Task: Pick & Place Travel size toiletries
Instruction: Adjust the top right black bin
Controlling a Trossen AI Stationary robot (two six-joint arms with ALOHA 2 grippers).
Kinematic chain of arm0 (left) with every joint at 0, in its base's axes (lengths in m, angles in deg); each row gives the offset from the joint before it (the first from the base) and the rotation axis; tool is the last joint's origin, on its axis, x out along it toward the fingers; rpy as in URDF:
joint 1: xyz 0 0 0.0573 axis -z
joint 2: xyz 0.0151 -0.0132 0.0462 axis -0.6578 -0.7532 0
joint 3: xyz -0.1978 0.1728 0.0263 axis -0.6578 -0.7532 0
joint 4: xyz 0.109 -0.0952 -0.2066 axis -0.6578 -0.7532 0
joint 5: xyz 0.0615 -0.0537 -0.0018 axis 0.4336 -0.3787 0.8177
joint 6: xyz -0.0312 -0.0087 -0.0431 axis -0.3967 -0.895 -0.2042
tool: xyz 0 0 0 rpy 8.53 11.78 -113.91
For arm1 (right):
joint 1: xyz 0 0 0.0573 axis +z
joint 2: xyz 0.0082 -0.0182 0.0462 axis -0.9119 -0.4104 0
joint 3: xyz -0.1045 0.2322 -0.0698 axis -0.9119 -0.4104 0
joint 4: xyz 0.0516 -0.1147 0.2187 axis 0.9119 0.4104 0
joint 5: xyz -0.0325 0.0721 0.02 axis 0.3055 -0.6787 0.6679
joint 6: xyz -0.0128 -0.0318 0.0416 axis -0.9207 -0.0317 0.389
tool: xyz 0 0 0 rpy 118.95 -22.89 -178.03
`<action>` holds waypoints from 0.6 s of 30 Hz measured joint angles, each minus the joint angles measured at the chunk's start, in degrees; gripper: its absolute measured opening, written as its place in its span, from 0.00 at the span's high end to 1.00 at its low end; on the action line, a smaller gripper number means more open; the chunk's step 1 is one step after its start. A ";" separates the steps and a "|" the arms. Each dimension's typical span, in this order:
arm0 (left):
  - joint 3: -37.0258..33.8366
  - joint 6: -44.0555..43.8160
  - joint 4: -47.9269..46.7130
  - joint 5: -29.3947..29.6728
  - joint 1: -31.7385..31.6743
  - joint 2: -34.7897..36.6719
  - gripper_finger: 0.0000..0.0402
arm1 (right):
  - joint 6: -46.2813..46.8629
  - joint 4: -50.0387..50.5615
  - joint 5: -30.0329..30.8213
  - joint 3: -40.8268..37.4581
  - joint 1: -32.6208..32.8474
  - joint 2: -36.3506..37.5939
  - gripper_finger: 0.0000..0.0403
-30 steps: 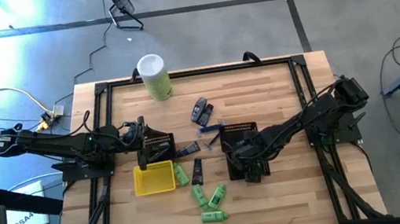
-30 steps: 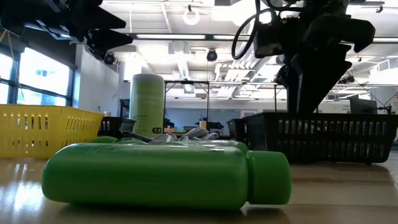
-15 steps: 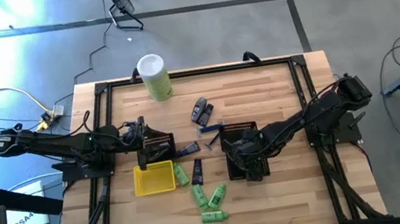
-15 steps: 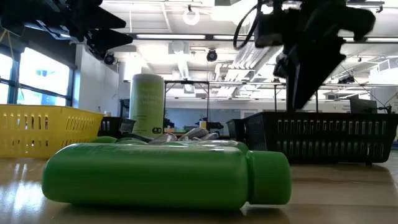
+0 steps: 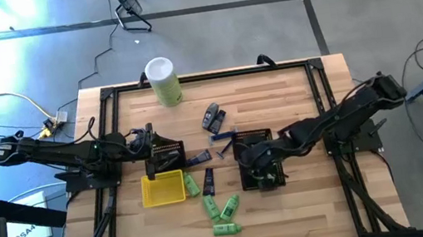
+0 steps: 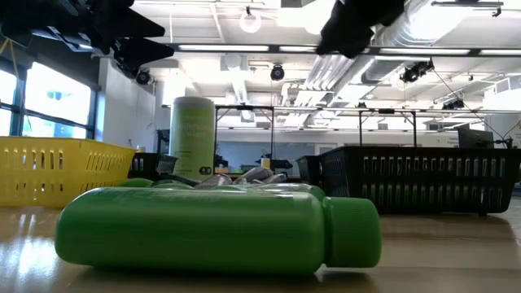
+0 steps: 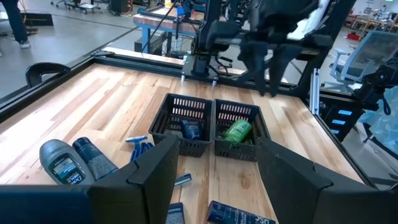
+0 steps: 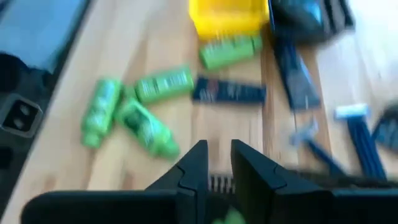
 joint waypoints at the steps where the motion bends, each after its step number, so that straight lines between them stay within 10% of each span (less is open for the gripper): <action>1: 0.00 0.00 0.01 0.01 0.01 0.00 0.48 | -0.97 -1.39 -0.01 0.00 0.00 -0.06 0.84; 18: 0.00 0.00 0.00 0.02 0.00 0.02 0.48 | -7.91 -6.85 1.05 0.00 -0.04 -0.44 0.84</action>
